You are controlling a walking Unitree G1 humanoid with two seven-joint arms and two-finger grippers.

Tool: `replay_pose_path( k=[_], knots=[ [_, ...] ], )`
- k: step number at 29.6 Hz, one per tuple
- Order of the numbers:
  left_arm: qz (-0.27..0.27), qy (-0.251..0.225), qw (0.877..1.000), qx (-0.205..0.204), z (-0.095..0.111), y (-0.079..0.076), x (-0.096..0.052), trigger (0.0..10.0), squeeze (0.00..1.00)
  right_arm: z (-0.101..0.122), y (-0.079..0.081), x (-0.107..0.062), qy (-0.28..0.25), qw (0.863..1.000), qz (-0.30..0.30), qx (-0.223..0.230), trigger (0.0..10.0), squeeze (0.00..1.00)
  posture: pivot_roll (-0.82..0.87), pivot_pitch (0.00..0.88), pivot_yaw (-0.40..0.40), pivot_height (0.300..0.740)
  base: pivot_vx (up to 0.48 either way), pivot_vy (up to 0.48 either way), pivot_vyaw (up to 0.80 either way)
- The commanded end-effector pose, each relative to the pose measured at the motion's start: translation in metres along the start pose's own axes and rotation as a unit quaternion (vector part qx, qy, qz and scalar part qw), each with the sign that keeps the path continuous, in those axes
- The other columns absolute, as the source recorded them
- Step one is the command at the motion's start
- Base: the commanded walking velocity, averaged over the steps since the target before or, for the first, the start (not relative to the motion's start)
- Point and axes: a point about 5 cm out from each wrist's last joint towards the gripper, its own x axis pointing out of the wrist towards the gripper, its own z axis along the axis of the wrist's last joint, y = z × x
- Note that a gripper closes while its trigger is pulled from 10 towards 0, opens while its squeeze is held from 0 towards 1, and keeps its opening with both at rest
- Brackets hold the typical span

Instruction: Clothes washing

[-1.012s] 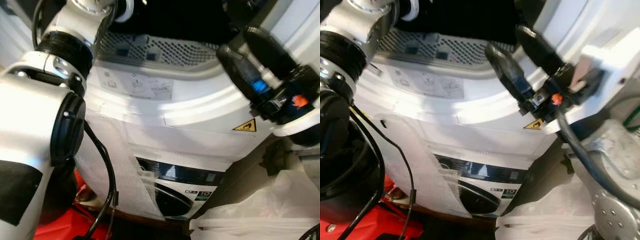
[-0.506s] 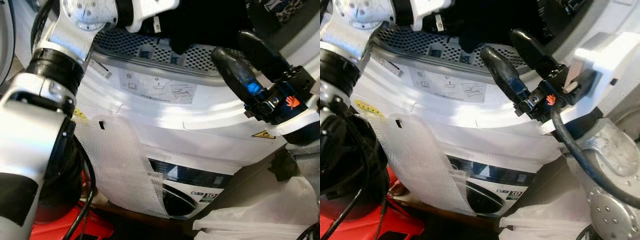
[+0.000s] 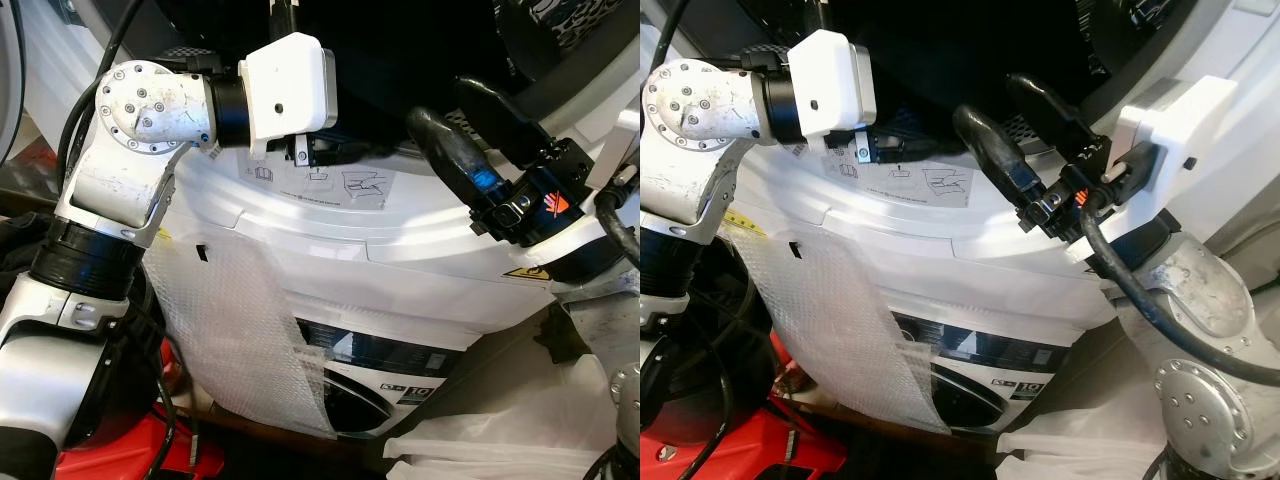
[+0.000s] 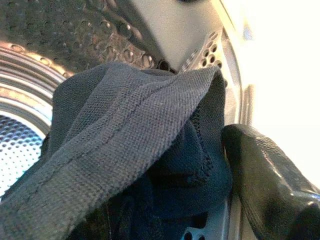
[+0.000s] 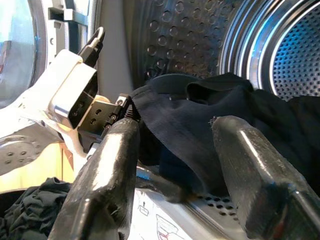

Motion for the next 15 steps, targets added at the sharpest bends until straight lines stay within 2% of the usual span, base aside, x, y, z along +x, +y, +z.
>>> replay_pose_path(
  k=[1,2,4,6,7,8,9,11,13,14,15],
  knots=[
    [0.02,0.047,0.998,-0.022,-0.01,0.0,-0.01,10.0,0.0,0.001,0.0,0.001,-0.006,1.0,0.006,-0.01,10.0,0.0,0.13,0.186,-0.093,0.74,0.0,0.0,0.0],
    [0.022,0.028,0.999,-0.033,-0.002,-0.005,-0.012,10.0,0.0,0.0,-0.001,0.0,-0.006,1.0,0.005,-0.011,10.0,0.0,0.14,0.185,-0.094,0.74,0.0,0.0,0.0],
    [0.036,-0.002,0.999,-0.017,0.008,-0.007,-0.014,10.0,0.0,-0.001,-0.002,0.0,-0.004,1.0,0.003,-0.012,10.0,0.0,0.14,0.185,-0.094,0.74,0.0,0.0,0.0],
    [0.129,0.002,0.992,0.013,0.01,0.0,-0.021,10.0,0.0,-0.003,-0.003,-0.001,-0.002,1.0,0.001,-0.012,10.0,0.0,0.14,0.185,-0.094,0.74,0.0,0.0,0.0],
    [0.129,0.002,0.992,0.013,0.01,0.0,-0.021,10.0,0.0,-0.003,-0.003,-0.001,-0.002,1.0,0.001,-0.012,10.0,0.0,0.14,0.185,-0.094,0.74,0.0,0.0,0.0],
    [0.135,-0.019,0.991,0.003,0.014,-0.004,-0.022,10.0,0.0,-0.004,-0.003,-0.001,-0.003,1.0,0.002,-0.011,10.0,0.0,0.16,0.189,-0.098,0.74,0.0,0.0,0.0],
    [0.135,-0.037,0.99,-0.014,0.017,-0.007,-0.023,10.0,1.0,-0.004,-0.003,-0.001,-0.003,1.0,0.003,-0.01,10.0,0.0,0.16,0.189,-0.098,0.74,0.0,0.0,0.0],
    [0.139,-0.06,0.987,-0.051,0.022,-0.013,-0.025,10.0,1.0,-0.004,-0.003,0.0,-0.004,1.0,0.005,-0.009,10.0,0.0,0.16,0.192,-0.103,0.74,0.0,0.0,0.0],
    [0.147,-0.066,0.985,-0.061,0.023,-0.012,-0.026,10.0,1.0,-0.004,-0.003,0.0,-0.004,1.0,0.006,-0.008,10.0,0.0,0.17,0.191,-0.106,0.74,0.0,0.0,0.0],
    [0.137,-0.084,0.983,-0.091,0.027,-0.014,-0.029,10.0,1.0,-0.005,-0.004,0.0,-0.004,1.0,0.009,-0.007,10.0,0.0,0.17,0.193,-0.114,0.74,0.0,0.0,0.0],
    [0.127,-0.09,0.983,-0.102,0.028,-0.016,-0.03,10.0,0.45,-0.006,-0.004,0.001,-0.003,1.0,0.01,-0.006,10.0,0.0,0.17,0.193,-0.114,0.74,0.0,0.0,0.0]
  ],
)
